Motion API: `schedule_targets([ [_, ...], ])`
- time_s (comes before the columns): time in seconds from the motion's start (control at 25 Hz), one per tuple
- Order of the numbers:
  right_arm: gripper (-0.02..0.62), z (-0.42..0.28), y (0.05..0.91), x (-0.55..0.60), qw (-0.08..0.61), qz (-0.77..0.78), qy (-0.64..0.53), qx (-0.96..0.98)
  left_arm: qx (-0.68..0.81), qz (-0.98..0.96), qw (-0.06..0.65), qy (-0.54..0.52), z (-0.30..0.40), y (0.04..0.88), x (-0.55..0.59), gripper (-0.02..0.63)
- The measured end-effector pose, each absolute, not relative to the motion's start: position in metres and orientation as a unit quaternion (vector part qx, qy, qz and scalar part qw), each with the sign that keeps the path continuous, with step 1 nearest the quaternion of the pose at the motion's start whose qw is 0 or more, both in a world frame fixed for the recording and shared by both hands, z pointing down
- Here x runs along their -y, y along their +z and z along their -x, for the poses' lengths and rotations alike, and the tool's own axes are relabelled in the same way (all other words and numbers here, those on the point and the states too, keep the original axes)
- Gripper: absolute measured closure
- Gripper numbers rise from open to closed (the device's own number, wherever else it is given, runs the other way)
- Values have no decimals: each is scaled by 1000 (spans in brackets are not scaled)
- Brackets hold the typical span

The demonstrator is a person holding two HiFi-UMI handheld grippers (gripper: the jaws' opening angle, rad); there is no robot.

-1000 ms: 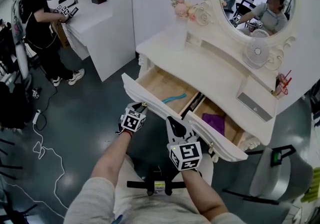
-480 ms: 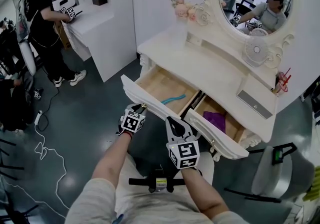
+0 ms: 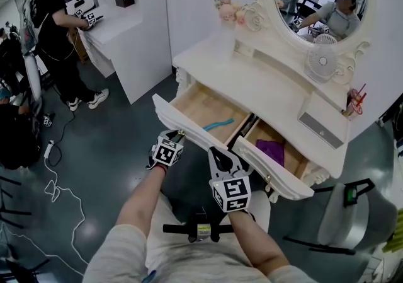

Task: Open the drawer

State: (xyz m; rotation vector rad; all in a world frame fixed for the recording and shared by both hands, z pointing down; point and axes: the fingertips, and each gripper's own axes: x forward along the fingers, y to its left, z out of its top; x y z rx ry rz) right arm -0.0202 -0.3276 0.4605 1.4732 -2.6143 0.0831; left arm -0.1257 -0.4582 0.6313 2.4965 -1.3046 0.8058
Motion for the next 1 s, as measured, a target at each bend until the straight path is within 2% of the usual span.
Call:
schedule_targets([
  [0.52, 584, 15, 450, 326, 56, -493, 30, 868, 447, -842, 63, 294, 131, 620, 447, 445],
  [0.84, 584, 9, 440, 320, 47, -493, 31, 868, 464, -866, 57, 176, 128, 535, 420, 448],
  [1.0, 584, 9, 433, 314, 42, -492, 25, 869, 444, -888, 36, 113, 110, 484, 390, 482],
])
